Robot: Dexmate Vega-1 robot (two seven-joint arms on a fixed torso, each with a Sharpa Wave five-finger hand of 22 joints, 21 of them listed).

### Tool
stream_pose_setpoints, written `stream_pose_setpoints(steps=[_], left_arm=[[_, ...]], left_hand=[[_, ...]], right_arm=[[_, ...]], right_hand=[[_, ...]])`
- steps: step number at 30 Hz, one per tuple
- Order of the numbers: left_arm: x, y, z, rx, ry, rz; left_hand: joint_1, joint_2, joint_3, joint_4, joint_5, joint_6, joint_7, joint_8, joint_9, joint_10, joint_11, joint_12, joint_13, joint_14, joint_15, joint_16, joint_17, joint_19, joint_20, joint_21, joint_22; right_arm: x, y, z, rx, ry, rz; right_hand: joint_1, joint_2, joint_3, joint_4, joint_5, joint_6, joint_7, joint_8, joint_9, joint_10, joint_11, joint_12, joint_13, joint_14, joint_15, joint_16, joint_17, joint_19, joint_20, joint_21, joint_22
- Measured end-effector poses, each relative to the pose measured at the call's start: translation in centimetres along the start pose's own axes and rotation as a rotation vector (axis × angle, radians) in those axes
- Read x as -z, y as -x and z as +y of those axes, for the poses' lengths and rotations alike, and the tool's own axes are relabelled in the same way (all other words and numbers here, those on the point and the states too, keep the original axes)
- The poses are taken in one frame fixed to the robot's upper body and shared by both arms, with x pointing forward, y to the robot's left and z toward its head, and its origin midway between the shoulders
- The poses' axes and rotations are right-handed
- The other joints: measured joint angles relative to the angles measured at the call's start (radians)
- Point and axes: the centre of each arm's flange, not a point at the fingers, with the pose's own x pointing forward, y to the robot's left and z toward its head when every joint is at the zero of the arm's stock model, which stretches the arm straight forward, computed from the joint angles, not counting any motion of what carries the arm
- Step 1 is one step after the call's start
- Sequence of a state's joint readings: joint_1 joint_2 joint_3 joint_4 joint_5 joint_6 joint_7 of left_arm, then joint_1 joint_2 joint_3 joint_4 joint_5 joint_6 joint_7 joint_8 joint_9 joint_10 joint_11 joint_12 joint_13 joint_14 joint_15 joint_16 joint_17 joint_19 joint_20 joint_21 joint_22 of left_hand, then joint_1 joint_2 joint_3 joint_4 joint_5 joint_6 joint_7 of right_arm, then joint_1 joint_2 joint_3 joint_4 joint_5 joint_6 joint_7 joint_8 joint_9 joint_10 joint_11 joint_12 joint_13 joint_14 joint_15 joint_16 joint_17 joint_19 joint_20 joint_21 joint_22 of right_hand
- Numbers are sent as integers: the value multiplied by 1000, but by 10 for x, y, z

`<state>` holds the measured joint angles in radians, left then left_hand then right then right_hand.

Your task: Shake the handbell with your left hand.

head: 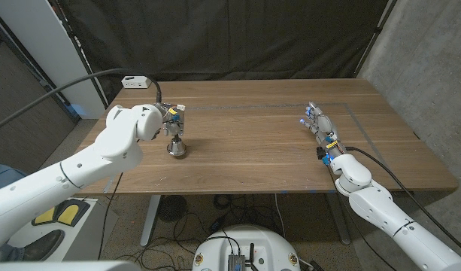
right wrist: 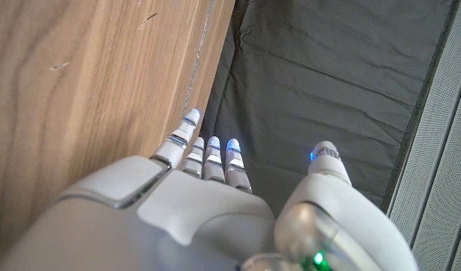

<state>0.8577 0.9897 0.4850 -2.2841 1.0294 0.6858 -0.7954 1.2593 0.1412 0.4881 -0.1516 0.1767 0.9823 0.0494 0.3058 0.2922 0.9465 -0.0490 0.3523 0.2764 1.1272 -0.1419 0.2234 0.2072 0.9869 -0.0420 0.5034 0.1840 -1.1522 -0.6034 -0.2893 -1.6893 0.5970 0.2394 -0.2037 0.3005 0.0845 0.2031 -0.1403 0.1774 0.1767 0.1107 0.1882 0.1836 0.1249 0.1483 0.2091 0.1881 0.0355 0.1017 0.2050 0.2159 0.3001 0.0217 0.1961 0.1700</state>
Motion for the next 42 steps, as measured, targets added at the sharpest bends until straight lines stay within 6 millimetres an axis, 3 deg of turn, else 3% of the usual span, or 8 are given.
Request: stream_pose_setpoints(steps=[19, 22, 31, 42], left_arm=[[43, 24, 53, -320, -333, 370], [46, 29, 61, -362, -402, 427], [45, 52, 89, -457, -642, 620], [53, 62, 102, -399, -562, 625]], left_hand=[[-14, 2, -1, -1, -3, 11, -11, 0, -5, -5, -5, 4, 0, -4, -7, 0, -1, -9, -9, 0, 0], [-19, -3, -5, 3, -3, 13, -23, 0, -5, -5, -6, 4, 0, -3, -8, 0, 0, -11, -11, 0, 0], [-20, -4, -5, 3, -4, 12, -23, 0, -9, 0, -14, 4, 1, -4, -14, 0, 3, -14, -14, 0, 0], [-24, -9, -7, 1, -4, 12, -23, 0, -9, 1, -17, 10, 1, -1, -17, 7, 1, -14, -14, 8, 0]], right_arm=[[5, -4, -4, -7, -12, 10], [6, -4, -5, -7, -12, 12], [5, -5, -7, -10, -11, 12], [6, -5, -8, -11, -10, 20]], right_hand=[[0, 0, 0, 0, 0, 0, 0, 0, 0, 0, 0, 0, 0, 4, 4, 0, 0, 4, 4, 0, 0], [0, 0, 0, 0, 0, 0, 0, 0, 0, 0, 0, 0, 0, 4, 4, 0, 0, 4, 4, 0, 0], [0, 0, 0, 0, 0, 0, 0, 0, 0, 4, 4, 0, 0, 4, 4, 0, 0, 4, 4, 0, 0], [0, 0, 0, 0, 0, 0, 0, 0, 0, 11, 4, 0, 0, 4, 4, 0, 0, 4, 4, 0, 0]])
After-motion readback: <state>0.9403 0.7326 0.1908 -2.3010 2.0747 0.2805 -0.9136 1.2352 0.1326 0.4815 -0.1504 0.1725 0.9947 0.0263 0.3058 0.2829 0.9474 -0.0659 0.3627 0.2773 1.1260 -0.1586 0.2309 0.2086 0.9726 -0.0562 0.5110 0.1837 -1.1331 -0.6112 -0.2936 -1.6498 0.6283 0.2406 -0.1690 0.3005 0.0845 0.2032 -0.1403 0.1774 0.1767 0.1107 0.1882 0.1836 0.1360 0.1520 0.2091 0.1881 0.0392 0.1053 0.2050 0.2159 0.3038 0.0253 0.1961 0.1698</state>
